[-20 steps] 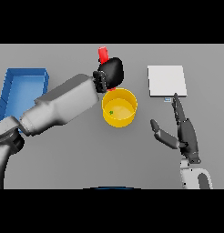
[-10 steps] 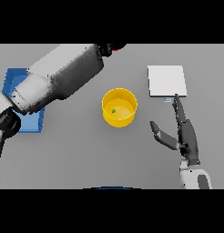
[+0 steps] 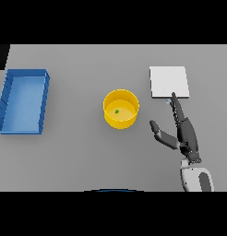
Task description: Pick up the red beaker and tilt it to pour out 1 green nut into yellow bowl. Pick up the yellow bowl and place it on the metallic measuring scale.
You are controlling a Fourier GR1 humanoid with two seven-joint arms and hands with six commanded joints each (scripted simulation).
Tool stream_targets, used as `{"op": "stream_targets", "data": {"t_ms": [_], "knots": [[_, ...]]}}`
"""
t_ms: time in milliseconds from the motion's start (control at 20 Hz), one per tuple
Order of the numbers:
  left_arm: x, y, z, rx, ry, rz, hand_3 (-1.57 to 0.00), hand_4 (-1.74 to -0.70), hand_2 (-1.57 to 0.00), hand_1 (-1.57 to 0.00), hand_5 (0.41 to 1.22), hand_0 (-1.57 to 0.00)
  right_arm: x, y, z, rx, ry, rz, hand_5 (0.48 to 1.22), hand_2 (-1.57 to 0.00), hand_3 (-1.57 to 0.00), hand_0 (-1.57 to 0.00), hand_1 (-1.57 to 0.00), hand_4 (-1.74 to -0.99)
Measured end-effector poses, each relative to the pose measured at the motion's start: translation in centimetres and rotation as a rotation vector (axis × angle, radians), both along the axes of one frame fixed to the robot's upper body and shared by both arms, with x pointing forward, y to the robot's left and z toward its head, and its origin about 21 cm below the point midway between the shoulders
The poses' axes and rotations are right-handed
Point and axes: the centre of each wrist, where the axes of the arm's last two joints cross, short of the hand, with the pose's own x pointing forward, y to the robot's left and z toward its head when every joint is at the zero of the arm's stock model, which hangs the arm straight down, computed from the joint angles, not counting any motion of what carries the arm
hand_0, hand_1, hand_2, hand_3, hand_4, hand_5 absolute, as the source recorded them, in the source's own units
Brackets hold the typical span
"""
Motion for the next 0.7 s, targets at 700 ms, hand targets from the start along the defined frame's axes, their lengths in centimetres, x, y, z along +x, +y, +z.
{"op": "stream_targets", "data": {"t_ms": [700], "knots": [[-3.1,15.6,-17.8,-0.865,0.018,0.608,-1.57,-1.74,-1.57,-1.57,1.221,-1.57,0.0,-0.2,0.0,-0.041,0.016,0.028,0.669,0.00,0.00,0.00,0.00,-1.131]]}}
